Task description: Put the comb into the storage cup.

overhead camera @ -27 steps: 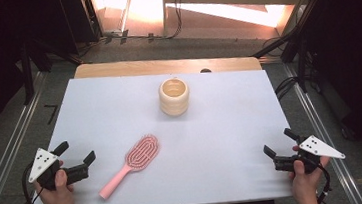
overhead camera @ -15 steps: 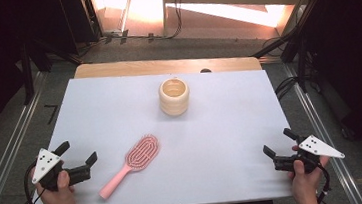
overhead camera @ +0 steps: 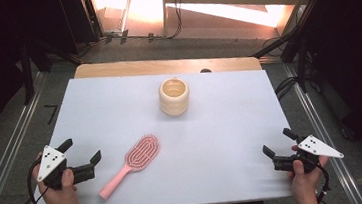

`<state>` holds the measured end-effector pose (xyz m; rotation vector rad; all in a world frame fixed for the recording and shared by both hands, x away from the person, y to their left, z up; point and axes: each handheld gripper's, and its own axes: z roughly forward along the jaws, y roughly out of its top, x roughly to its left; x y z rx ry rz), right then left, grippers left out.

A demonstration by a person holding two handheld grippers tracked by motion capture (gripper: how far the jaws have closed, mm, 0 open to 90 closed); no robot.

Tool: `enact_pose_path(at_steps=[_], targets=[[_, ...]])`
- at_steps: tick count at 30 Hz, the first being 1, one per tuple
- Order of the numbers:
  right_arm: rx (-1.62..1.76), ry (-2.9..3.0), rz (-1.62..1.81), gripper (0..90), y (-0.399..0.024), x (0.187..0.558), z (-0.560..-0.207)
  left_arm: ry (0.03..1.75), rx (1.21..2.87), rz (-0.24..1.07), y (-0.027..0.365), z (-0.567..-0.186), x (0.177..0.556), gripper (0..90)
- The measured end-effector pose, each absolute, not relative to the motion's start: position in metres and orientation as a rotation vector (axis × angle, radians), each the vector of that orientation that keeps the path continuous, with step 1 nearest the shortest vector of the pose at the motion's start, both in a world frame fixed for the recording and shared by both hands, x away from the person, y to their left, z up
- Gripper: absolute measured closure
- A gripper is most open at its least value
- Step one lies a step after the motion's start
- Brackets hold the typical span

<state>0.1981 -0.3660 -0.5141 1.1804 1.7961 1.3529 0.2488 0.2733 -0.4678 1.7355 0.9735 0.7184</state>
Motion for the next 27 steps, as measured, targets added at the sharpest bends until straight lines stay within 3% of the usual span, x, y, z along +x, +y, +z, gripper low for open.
enact_pose_path(at_steps=[27], targets=[[1.184,1.803,1.331,0.0,-0.363,0.198,-0.514,0.871,1.845,0.768,0.235,-0.43,0.239,0.4]])
